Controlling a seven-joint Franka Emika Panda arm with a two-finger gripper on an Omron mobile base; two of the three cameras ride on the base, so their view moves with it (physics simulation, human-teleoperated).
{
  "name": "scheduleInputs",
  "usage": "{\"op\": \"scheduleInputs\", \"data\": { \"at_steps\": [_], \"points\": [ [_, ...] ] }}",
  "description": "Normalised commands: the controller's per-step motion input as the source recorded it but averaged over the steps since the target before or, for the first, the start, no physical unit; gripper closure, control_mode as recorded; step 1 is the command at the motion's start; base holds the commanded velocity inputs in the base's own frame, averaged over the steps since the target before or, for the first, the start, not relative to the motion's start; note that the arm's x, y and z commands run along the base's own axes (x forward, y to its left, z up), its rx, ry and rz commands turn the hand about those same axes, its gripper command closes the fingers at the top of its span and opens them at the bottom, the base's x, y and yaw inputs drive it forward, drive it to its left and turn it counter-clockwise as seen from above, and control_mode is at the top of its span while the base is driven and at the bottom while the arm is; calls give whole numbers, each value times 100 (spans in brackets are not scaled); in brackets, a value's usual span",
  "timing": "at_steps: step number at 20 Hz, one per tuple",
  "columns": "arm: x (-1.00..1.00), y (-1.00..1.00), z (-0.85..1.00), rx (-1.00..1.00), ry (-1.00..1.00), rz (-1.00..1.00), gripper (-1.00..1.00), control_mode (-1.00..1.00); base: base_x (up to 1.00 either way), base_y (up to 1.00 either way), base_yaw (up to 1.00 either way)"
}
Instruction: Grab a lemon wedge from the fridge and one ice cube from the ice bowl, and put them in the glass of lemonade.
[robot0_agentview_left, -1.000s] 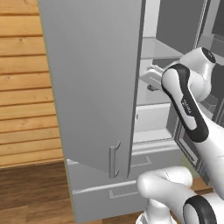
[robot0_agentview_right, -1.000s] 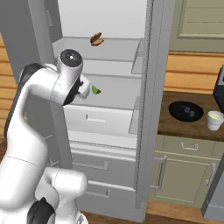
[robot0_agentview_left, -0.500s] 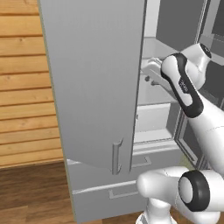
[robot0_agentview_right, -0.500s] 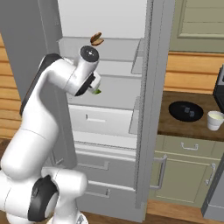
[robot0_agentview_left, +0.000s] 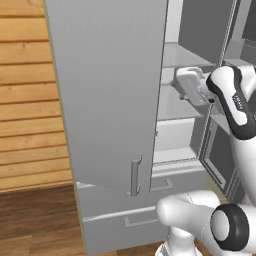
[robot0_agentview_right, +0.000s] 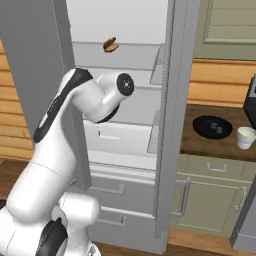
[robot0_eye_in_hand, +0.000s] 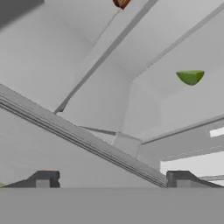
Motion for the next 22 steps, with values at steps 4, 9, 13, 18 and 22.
{"op": "scheduleInputs", "data": {
  "at_steps": [4, 9, 13, 18, 22],
  "points": [
    [-6, 3, 0, 26, -19, 10, -100, -100, 0, 0, 0],
    [53, 0, 9, 21, -2, 0, -100, -100, 0, 0, 0],
    [27, 0, 11, 11, 6, 1, -100, -100, 0, 0, 0],
    [0, 0, 0, 0, 18, 8, -100, -100, 0, 0, 0],
    [11, 0, 0, 0, 13, 7, -100, -100, 0, 0, 0]
  ]
}}
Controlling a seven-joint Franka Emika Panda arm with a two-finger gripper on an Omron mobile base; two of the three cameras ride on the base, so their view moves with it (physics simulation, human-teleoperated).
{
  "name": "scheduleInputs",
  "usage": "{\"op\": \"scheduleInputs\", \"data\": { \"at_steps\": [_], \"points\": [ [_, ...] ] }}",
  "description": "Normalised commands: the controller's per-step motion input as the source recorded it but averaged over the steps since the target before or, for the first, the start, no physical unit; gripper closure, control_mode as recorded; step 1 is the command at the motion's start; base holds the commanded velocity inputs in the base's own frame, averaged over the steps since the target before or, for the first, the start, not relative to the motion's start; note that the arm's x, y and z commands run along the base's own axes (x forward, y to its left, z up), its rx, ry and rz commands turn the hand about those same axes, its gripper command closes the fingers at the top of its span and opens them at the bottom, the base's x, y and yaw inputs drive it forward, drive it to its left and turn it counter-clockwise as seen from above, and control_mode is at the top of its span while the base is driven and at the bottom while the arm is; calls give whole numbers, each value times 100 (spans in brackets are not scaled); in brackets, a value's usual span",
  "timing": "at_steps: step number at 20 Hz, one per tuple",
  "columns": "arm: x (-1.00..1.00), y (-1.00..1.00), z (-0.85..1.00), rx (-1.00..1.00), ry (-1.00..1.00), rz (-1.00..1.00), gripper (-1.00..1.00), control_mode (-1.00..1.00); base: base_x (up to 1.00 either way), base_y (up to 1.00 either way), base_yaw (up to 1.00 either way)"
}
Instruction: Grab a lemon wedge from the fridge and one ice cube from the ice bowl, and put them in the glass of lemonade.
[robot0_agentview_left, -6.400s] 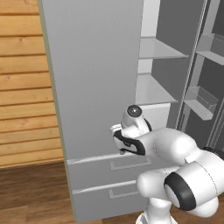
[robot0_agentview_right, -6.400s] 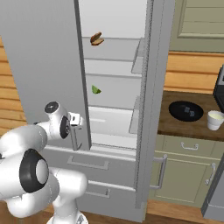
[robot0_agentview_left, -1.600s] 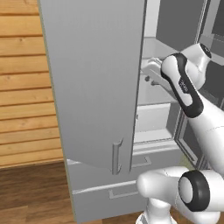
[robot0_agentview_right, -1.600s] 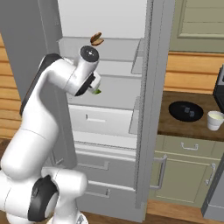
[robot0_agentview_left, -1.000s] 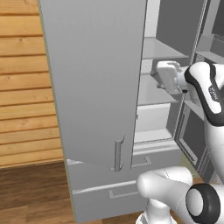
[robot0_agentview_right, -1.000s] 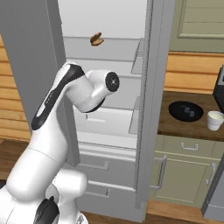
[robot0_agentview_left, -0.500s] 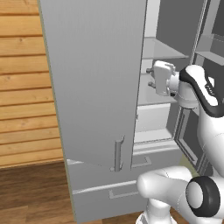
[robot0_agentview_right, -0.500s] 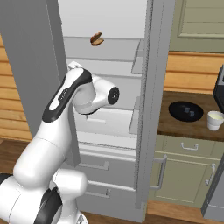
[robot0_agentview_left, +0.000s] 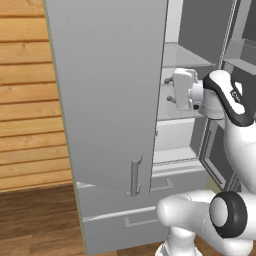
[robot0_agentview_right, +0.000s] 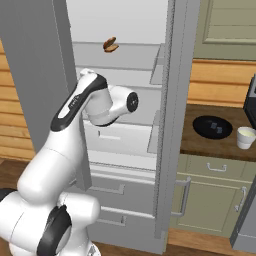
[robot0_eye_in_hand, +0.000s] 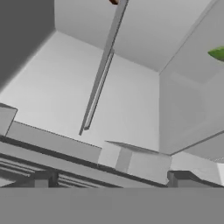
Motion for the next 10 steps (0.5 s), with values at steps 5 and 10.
{"op": "scheduleInputs", "data": {
  "at_steps": [5, 10],
  "points": [
    [25, 0, 0, 0, 4, 5, -100, -100, 0, 0, 0],
    [25, 4, 0, 0, 11, 5, -100, -100, 0, 0, 0]
  ]
}}
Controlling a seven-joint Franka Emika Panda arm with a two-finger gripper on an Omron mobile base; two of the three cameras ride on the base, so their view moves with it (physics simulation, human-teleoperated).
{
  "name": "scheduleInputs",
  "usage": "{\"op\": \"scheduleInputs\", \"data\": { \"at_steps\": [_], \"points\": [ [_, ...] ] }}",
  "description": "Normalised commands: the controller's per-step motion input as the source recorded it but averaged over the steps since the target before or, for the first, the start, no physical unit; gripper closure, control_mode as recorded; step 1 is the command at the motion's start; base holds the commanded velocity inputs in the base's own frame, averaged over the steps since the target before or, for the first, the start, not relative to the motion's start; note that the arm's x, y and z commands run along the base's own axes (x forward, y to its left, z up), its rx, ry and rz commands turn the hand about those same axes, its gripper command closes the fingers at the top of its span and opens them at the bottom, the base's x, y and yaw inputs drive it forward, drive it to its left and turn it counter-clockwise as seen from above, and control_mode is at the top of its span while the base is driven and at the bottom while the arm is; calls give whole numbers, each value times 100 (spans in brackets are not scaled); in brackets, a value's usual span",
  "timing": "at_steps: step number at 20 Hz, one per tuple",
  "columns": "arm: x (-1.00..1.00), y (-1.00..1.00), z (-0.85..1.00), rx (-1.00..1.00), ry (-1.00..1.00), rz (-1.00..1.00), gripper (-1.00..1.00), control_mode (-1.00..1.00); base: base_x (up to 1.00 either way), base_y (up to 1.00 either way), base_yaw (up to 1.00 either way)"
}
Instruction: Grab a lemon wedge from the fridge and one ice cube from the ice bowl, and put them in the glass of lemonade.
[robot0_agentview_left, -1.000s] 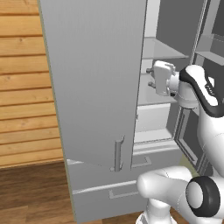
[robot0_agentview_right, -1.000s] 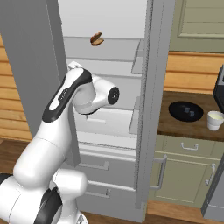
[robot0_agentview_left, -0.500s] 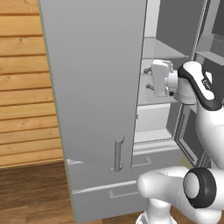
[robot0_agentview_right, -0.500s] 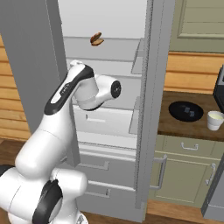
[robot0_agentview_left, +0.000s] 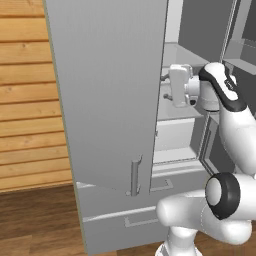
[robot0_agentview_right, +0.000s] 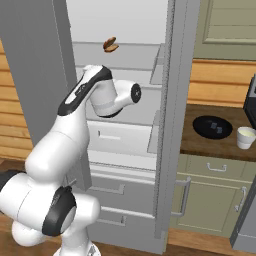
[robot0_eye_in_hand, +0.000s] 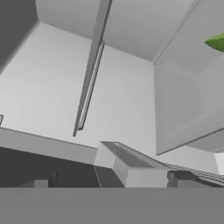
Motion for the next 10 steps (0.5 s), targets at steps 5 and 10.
{"op": "scheduleInputs", "data": {
  "at_steps": [5, 10],
  "points": [
    [36, 10, -11, 0, 11, 9, -100, -100, 0, 0, 0],
    [3, 20, -6, 1, 2, 11, -100, -100, 0, 0, 0]
  ]
}}
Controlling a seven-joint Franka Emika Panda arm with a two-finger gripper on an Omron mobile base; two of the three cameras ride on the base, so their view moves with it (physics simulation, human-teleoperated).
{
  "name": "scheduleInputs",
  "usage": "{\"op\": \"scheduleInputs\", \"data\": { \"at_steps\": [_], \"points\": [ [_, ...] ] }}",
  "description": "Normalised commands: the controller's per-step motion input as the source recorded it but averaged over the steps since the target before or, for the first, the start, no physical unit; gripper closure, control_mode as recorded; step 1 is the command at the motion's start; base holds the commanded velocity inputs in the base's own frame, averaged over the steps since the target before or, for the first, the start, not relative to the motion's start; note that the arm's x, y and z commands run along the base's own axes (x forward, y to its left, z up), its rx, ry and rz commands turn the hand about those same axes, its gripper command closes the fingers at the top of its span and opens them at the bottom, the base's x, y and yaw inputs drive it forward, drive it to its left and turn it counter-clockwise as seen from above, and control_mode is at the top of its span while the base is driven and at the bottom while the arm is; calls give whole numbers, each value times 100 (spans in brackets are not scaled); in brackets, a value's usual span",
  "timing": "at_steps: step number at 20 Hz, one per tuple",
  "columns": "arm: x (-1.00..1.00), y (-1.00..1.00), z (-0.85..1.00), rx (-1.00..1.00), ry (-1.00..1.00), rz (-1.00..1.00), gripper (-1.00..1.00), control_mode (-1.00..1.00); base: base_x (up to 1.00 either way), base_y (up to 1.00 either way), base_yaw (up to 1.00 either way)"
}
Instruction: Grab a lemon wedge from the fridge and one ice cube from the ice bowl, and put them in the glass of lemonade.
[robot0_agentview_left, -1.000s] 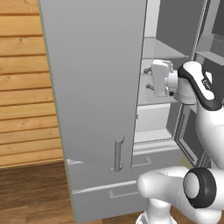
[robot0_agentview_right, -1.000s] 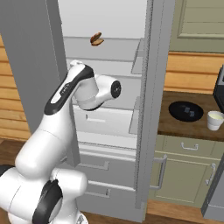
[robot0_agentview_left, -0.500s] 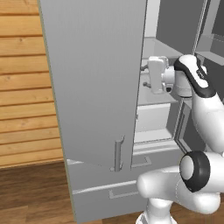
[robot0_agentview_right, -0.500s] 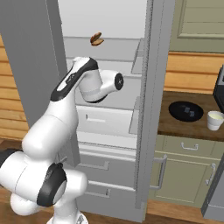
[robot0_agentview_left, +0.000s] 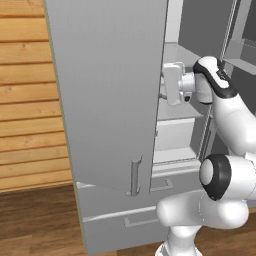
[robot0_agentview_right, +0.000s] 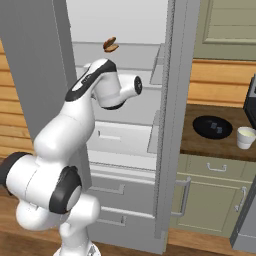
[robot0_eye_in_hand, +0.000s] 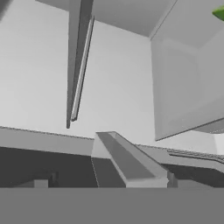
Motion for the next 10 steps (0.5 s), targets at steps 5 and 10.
{"op": "scheduleInputs", "data": {
  "at_steps": [5, 10],
  "points": [
    [-21, 32, 0, 3, 0, 11, -100, -100, 0, 0, 0],
    [-24, 34, 0, 4, 0, 10, -100, -100, 0, 0, 0]
  ]
}}
